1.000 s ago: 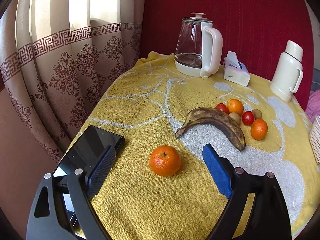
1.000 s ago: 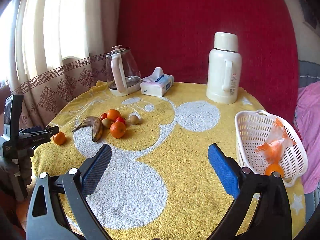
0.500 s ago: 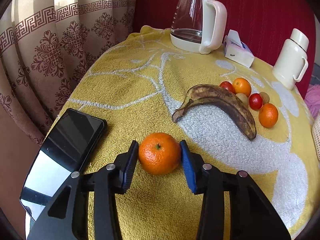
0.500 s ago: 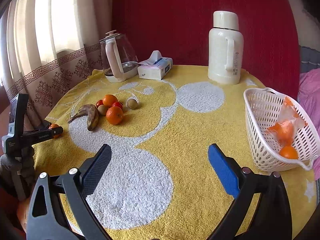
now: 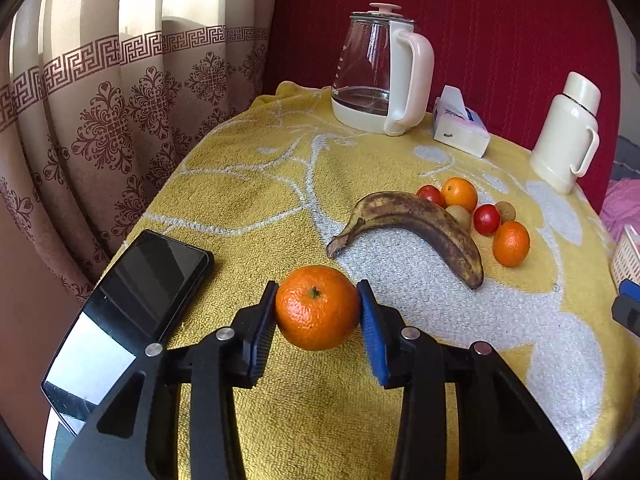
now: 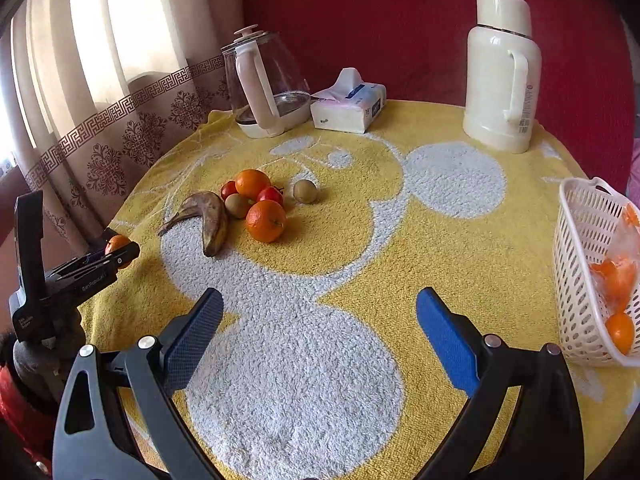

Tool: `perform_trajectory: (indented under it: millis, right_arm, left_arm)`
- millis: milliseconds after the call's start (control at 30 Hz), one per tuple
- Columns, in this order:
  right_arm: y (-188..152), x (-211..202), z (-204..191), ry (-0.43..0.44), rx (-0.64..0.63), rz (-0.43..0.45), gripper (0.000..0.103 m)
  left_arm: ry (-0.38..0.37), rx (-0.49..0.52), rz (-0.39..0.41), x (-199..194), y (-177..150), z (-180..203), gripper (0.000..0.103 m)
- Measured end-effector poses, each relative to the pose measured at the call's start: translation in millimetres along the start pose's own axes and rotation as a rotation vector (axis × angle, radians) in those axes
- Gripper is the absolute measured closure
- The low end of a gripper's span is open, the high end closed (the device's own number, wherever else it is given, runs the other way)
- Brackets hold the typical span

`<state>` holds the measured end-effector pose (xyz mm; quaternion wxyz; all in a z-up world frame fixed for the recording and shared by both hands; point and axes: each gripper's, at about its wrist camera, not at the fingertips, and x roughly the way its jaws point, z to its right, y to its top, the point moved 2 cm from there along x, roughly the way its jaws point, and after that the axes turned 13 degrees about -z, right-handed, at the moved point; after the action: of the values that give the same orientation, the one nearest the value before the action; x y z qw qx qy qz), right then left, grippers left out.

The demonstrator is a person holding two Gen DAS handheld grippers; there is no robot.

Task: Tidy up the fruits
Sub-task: 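Grasp the orange beside the banana with the right gripper while the left gripper holds the tangerine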

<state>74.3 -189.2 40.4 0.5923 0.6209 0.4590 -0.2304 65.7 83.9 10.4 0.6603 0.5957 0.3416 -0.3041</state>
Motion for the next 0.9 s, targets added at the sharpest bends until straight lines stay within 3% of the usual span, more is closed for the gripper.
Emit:
perform_trajectory:
  millis: [100, 200, 300, 733, 900]
  right_arm:
    - [17, 15, -11, 0.023, -0.013, -0.016, 0.008]
    - [34, 35, -21, 0.054, -0.022, -0.052, 0.027]
    - [49, 56, -26, 0.079, -0.01, -0.09, 0.038]
    - [75, 107, -36, 0.083, -0.006, -0.153, 0.054]
    - [76, 108, -36, 0.067, -0.013, -0.136, 0.06]
  left_arm:
    - [-0.012, -0.006, 0.01, -3, -1, 0, 0.063]
    - [-0.03, -0.004, 0.005, -3, -2, 1, 0.063]
    - [-0.042, -0.009, 0.006, -4, -3, 0, 0.063]
    - [-0.061, -0.019, -0.009, 0, -4, -2, 0.063]
    - [-0.065, -0.017, -0.017, 1, -4, -2, 0.063]
